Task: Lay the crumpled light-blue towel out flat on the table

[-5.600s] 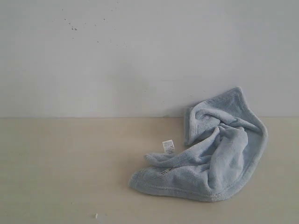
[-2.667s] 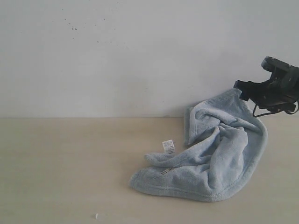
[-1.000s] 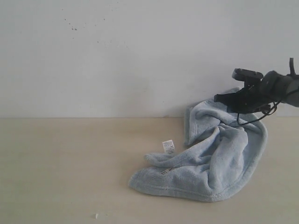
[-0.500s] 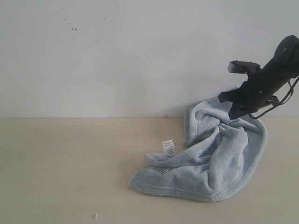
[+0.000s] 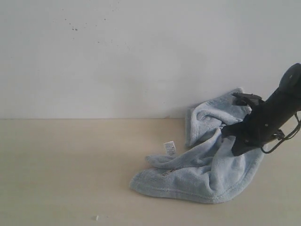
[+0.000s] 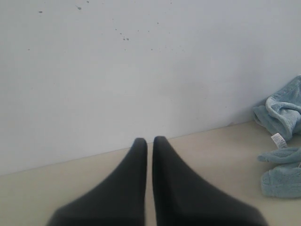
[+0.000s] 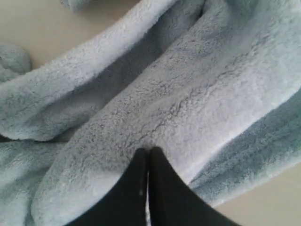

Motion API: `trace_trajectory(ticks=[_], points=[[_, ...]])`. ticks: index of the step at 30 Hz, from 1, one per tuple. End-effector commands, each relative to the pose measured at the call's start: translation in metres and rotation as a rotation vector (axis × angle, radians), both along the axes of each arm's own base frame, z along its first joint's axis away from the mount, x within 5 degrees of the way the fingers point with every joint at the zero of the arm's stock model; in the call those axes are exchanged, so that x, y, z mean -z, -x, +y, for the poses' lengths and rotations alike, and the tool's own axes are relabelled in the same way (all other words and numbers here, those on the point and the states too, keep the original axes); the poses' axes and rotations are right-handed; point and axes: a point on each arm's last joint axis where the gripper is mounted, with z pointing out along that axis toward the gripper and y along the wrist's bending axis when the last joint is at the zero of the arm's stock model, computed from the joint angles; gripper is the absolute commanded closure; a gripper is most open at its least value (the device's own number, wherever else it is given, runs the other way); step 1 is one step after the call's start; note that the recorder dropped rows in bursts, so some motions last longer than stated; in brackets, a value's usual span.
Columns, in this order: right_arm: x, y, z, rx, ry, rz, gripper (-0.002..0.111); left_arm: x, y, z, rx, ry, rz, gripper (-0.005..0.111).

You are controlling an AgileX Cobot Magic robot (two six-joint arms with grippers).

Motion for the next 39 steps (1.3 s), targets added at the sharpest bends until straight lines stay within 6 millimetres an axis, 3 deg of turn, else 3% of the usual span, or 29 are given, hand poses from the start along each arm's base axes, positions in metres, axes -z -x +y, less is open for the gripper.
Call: trace_trajectory(ticks=[1, 6, 11, 18, 23, 28, 34, 39], points=[[0.004, -0.002, 0.021, -0.028, 0.016, -0.085, 0.108, 0.002, 0.000, 0.000, -0.001, 0.019, 0.007, 0.103], [0.004, 0.000, 0.039, -0.072, 0.030, -0.095, 0.108, 0.002, 0.000, 0.000, -0.001, 0.019, 0.007, 0.103], [0.015, 0.009, 0.036, -0.081, 0.071, -0.038, 0.108, 0.002, 0.000, 0.000, -0.001, 0.019, 0.007, 0.103], [0.054, 0.046, 0.030, -0.100, 0.103, 0.145, 0.108, 0.002, 0.000, 0.000, -0.001, 0.019, 0.007, 0.103], [0.062, 0.076, 0.031, -0.097, 0.056, 0.200, 0.108, 0.002, 0.000, 0.000, -0.001, 0.019, 0.007, 0.103], [0.057, 0.111, 0.038, -0.108, -0.036, 0.206, 0.108, 0.002, 0.000, 0.000, -0.001, 0.019, 0.007, 0.103], [0.046, 0.166, 0.082, -0.290, -0.065, 0.219, 0.108, 0.002, 0.000, 0.000, -0.001, 0.019, 0.007, 0.103], [0.009, 0.180, 0.114, -0.401, -0.071, 0.063, 0.108, 0.002, 0.000, 0.000, -0.001, 0.019, 0.007, 0.103]])
